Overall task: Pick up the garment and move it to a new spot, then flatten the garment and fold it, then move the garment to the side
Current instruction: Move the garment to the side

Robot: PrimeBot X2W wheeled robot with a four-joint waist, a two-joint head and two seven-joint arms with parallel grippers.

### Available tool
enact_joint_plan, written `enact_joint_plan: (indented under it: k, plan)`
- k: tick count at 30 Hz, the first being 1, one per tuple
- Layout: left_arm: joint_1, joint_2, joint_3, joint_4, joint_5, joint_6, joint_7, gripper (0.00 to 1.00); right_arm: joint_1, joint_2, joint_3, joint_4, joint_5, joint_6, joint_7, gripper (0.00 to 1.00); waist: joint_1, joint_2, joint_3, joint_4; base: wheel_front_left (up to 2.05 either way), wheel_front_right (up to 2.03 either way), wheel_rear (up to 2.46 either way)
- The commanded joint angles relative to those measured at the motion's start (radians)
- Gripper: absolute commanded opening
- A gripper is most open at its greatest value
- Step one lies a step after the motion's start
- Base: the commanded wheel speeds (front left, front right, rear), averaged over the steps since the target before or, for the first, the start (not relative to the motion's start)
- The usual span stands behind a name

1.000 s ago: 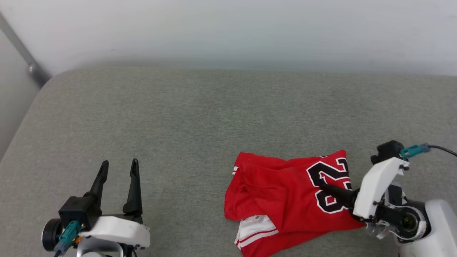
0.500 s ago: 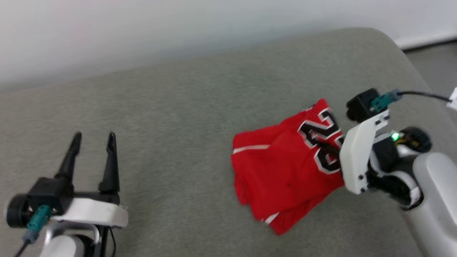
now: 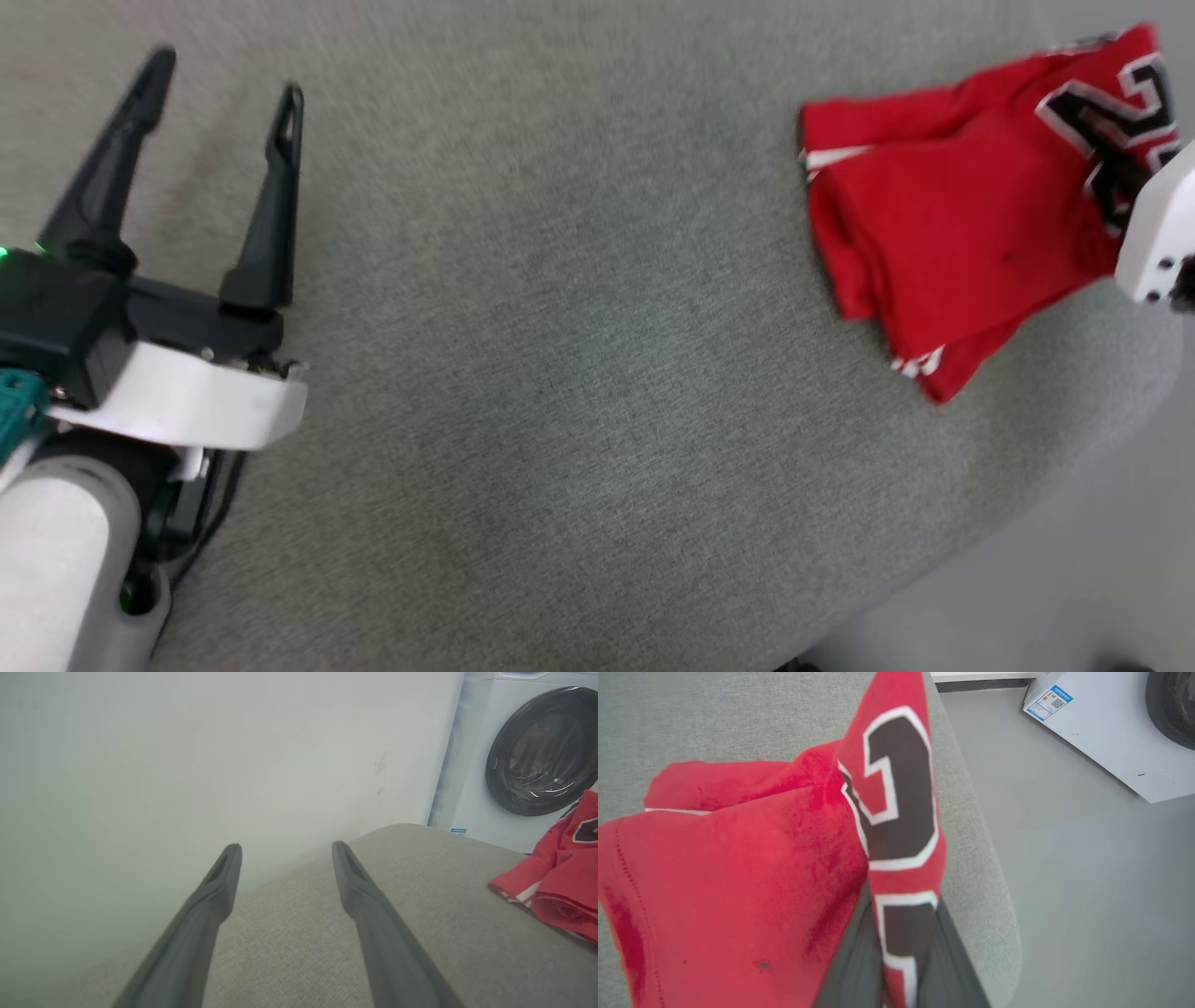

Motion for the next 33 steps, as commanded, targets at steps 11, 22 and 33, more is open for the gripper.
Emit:
enact_joint_plan:
  k: [11,22,33]
  plan:
    - [-0.138,0.016,-0.037,-0.058,0.04,-0.026,0.063,1.0,-0.172,0.078,-0.181,0.267,-0.153,-0.001,-0.304,0.16,-0.0002,-0.0001,0.243,-0.039,0.0,0.0,0.0]
    - [0.004,-0.065,-0.021,0.08,-0.023,0.028,-0.089,1.0,-0.107,0.078,-0.239,0.3,-0.334,-0.001,-0.556,1.0,-0.0002,-0.0001,0.037,0.021,0.0,0.0,0.0]
    - [0.223,-0.158,-0.01,0.236,-0.115,0.07,-0.216,1.0,0.227,0.139,-0.186,0.018,-0.308,0.0,-0.536,1.0,-0.0002,-0.0001,-0.239,0.191,0.0,0.0,0.0]
